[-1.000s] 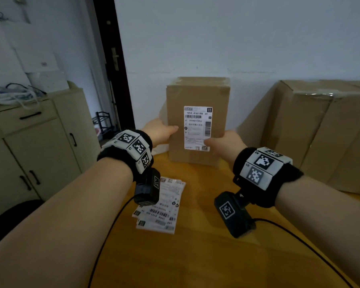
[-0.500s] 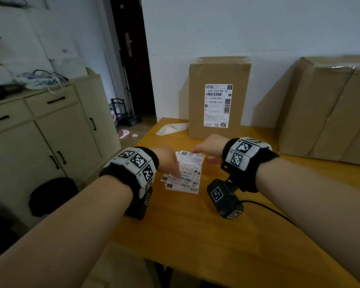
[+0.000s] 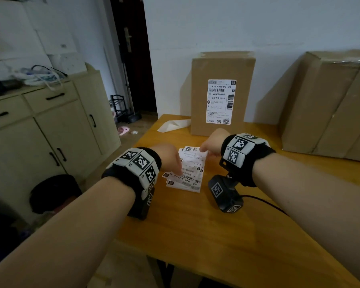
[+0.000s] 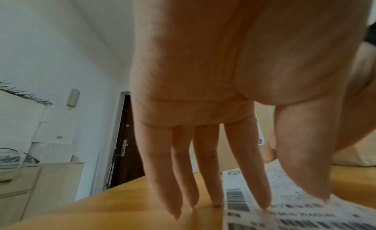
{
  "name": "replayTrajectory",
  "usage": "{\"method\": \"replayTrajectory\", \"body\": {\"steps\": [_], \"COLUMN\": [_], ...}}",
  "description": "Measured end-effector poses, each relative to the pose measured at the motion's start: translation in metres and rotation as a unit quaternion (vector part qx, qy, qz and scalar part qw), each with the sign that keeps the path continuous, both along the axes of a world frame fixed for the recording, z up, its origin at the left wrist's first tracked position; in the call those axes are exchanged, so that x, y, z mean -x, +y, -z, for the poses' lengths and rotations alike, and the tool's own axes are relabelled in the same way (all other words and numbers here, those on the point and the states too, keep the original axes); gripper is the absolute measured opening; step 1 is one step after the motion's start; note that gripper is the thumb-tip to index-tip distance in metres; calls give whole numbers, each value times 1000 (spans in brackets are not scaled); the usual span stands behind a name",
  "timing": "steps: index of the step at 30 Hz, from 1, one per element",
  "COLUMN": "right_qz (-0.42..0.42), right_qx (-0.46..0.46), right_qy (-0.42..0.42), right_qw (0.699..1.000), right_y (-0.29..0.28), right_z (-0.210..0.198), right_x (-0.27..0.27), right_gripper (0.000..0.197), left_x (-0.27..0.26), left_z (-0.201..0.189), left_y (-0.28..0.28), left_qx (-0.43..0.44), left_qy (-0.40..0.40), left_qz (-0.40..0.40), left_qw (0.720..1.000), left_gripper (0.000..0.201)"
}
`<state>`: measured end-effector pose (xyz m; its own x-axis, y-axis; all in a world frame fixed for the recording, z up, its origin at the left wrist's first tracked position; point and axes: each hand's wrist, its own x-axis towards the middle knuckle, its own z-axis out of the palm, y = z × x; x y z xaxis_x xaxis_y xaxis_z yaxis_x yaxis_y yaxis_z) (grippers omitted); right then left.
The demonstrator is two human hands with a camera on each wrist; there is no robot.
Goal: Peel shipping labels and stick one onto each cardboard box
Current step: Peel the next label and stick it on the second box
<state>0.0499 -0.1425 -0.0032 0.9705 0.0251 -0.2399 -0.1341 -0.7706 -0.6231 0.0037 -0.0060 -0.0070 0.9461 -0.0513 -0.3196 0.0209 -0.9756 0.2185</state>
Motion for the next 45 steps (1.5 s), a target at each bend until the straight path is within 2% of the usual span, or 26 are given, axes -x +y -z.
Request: {"method": "replayTrajectory", "body": {"steps": [4,8,10,12,14,17,21,23,26,30,32,34,37,41,45], "right_qz": [5,14,37,59,52,43,59,66,76,107,117,114,106,94,92], "right_qx": [-34,-154,-233,-306,-323,-347,-369,-357,-329,-357,-385,-427,-486,-504,-516], "right_qy": [-6,-24,-41,-42,-44,-50,-67,-81,-99,-112,-112,-115,-113,-87,-86], "right_qw": [999,988,971,949,944,936,925,928,936,921,909,889,860,854,848], "right_y": [-2,-17,-29,-43,-56,-79,-115,-134,-160,-187,-197,-204,-215,-227,-232], "right_z": [6,-2,-13,-22,-28,-33,-39,-40,-41,-38,-35,-33,-31,-31,-33], "right_x": [-4,4,12,19,25,33,45,51,58,63,67,71,75,78,82], "right_gripper": [19,12,16,15,15,17,11,8,3,3,5,4,16,24,11], "left_x": [0,5,6,7,7,2,-4,-5,-5,-4,2,9,13,13,15], "left_z": [1,-6,-13,-20,-27,-36,-43,-45,-44,-40,-41,-40,-38,-37,-39], "left_y": [-2,-6,-10,-18,-30,-52,-85,-102,-128,-159,-175,-191,-210,-220,-223], "left_qx": [-4,9,64,159,233,259,308,310,289,245,217,196,176,159,186], "left_qy": [3,-13,-73,-122,-163,-228,-260,-261,-269,-368,-400,-383,-361,-353,-349], "left_qz": [3,1,-14,-49,-48,-24,-1,22,44,38,69,119,151,164,162], "left_qw": [1000,1000,995,978,957,938,915,914,918,896,888,895,903,907,904], "left_gripper": [33,40,44,51,58,49,22,13,9,24,19,20,32,32,28]}}
